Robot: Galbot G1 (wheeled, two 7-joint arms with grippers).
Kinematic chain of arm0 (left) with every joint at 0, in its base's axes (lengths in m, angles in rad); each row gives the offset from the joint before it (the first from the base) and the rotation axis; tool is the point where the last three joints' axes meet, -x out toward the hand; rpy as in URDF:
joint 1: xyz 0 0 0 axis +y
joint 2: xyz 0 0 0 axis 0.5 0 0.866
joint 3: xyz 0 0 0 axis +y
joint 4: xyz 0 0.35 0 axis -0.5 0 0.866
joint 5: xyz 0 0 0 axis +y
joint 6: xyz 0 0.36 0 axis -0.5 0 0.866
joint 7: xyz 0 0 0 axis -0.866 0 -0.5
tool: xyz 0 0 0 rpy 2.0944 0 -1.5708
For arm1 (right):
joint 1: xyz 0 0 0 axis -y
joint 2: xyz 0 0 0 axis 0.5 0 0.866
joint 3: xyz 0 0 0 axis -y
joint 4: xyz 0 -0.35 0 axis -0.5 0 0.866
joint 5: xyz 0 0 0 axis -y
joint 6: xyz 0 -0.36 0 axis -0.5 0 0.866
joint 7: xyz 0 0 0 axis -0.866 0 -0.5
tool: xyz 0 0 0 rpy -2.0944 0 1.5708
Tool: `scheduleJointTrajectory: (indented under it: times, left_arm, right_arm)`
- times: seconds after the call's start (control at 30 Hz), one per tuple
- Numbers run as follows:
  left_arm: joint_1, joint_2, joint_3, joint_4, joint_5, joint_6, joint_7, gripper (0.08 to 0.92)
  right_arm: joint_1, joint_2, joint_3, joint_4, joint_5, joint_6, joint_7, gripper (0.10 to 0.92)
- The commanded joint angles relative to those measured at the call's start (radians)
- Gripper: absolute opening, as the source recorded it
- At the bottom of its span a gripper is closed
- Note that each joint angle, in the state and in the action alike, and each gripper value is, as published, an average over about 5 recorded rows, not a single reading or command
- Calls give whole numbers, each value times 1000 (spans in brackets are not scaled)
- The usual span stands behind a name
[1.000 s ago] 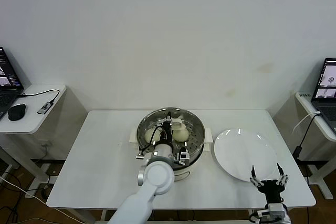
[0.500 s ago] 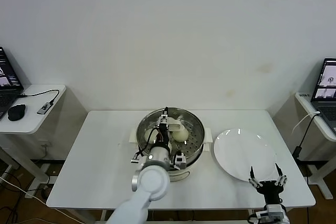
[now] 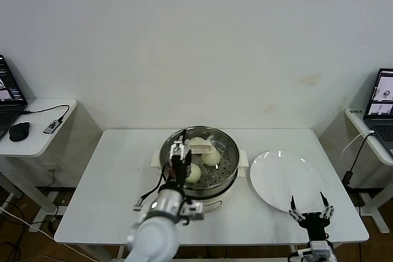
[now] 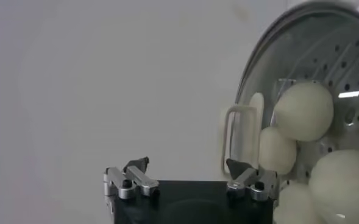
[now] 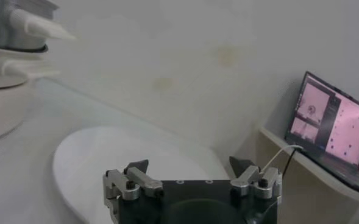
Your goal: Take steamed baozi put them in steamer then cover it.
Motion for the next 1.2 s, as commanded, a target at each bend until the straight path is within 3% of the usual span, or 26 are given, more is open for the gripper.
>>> scheduleJointTrajectory:
  times: [0.03, 0.1, 0.23, 0.5, 0.9, 1.2]
  left_arm:
    - [452, 146, -365, -209, -1008, -288, -404, 823]
    - [515, 130, -455, -160, -1222, -405, -459, 823]
    - [604, 86, -538, -62, -1381, -533, -519, 823]
    - [641, 40, -540, 74, -1542, -684, -471, 823]
    - [633, 37, -541, 120, -1559, -718, -441, 823]
    - [628, 38, -536, 124, -1573, -649, -421, 823]
  right_arm:
    - [-17, -33, -30, 14, 90, 40, -10, 823]
    - [-27, -54, -51, 20, 130, 50, -16, 823]
    - [-48, -110, -91, 25, 211, 71, -23, 823]
    - [-98, -203, -112, 17, 342, 101, -38, 823]
    - [-138, -203, -123, 11, 324, 114, -49, 823]
    - [-153, -199, -129, 12, 318, 123, -54, 823]
